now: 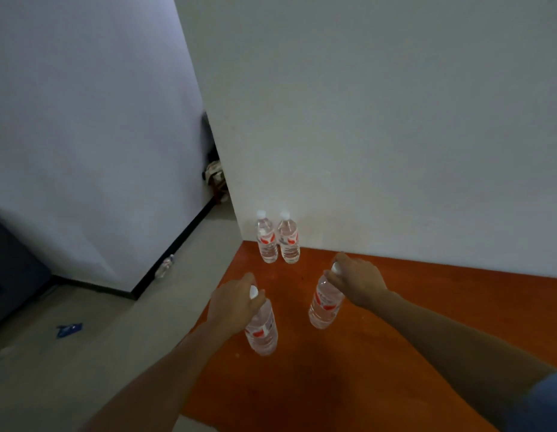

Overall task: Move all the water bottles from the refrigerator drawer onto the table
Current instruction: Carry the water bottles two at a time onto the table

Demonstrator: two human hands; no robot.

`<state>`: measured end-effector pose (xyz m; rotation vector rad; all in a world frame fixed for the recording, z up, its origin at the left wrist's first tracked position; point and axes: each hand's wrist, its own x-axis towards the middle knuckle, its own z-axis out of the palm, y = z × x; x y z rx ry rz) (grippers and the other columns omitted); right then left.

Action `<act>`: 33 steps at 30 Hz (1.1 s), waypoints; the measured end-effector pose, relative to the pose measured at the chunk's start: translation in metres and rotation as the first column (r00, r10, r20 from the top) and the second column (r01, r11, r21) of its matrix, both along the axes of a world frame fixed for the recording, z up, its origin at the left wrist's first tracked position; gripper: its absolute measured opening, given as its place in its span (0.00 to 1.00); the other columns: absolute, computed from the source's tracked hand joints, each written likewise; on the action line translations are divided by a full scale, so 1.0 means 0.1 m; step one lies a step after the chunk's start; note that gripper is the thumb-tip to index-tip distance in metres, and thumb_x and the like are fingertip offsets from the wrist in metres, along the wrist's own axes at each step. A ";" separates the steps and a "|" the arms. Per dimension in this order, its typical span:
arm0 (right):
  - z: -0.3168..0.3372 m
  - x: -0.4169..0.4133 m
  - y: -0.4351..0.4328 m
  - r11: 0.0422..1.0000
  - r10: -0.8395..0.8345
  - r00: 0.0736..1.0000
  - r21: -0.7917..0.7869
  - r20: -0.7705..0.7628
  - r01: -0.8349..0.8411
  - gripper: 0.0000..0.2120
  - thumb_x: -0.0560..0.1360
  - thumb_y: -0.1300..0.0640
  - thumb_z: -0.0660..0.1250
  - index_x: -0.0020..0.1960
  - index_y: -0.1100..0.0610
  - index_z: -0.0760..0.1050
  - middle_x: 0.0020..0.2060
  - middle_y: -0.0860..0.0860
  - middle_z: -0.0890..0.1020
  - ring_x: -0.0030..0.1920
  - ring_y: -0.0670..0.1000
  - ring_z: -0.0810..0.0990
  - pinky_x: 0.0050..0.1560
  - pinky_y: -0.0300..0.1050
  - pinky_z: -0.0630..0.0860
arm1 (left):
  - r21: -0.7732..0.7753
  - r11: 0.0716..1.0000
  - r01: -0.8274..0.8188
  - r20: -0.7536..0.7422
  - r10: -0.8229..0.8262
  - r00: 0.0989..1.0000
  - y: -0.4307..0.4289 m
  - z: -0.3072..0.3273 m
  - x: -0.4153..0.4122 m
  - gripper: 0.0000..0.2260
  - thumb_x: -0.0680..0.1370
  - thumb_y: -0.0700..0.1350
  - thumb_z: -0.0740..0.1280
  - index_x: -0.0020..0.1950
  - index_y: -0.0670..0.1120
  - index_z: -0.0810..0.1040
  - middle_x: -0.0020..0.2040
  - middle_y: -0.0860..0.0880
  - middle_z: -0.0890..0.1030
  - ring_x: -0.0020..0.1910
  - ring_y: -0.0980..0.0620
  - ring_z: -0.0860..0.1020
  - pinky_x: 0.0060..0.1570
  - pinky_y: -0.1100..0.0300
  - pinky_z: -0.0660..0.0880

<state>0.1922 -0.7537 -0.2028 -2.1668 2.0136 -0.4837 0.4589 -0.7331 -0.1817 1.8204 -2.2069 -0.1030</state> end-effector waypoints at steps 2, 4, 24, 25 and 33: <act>0.03 0.12 -0.22 0.999 -0.040 0.999 -0.014 0.032 0.040 0.17 0.79 0.41 0.58 0.58 0.53 0.69 0.47 0.51 0.81 0.41 0.50 0.79 0.39 0.45 0.79 | -0.005 0.999 0.035 -0.034 -0.036 0.999 -0.36 0.04 0.09 0.09 0.78 0.56 0.63 0.48 0.50 0.72 0.39 0.54 0.76 0.38 0.54 0.75 0.37 0.61 0.68; 0.06 0.21 -0.43 0.998 -0.061 0.997 -0.025 0.052 0.062 0.17 0.79 0.42 0.59 0.59 0.53 0.69 0.49 0.52 0.82 0.44 0.51 0.81 0.40 0.44 0.79 | -0.002 0.998 0.060 -0.059 -0.060 0.996 -0.68 0.04 0.14 0.09 0.78 0.55 0.63 0.48 0.50 0.72 0.41 0.54 0.75 0.40 0.54 0.74 0.38 0.60 0.67; -0.54 0.44 -2.26 0.992 -0.021 0.991 0.128 0.135 0.003 0.18 0.78 0.47 0.64 0.64 0.53 0.68 0.57 0.53 0.77 0.54 0.52 0.77 0.54 0.45 0.74 | 0.144 0.956 0.254 -0.092 -0.242 0.966 -2.72 -0.57 -0.16 0.13 0.80 0.46 0.63 0.63 0.46 0.73 0.63 0.44 0.72 0.58 0.45 0.74 0.51 0.57 0.71; -0.56 0.46 -2.30 0.991 -0.021 0.991 0.137 0.134 0.003 0.18 0.78 0.47 0.64 0.64 0.53 0.68 0.57 0.53 0.77 0.54 0.52 0.77 0.54 0.45 0.74 | 0.151 0.953 0.261 -0.094 -0.249 0.964 -2.76 -0.59 -0.17 0.13 0.80 0.46 0.63 0.63 0.46 0.73 0.63 0.44 0.72 0.58 0.45 0.74 0.50 0.58 0.71; -0.57 0.62 -2.40 0.976 -0.143 0.982 0.181 0.126 0.119 0.21 0.78 0.47 0.65 0.67 0.55 0.68 0.58 0.53 0.76 0.56 0.52 0.76 0.57 0.46 0.73 | 0.153 0.933 0.325 -0.183 -0.296 0.937 -3.03 -0.68 -0.11 0.15 0.79 0.46 0.65 0.64 0.45 0.72 0.63 0.46 0.73 0.58 0.45 0.76 0.49 0.60 0.69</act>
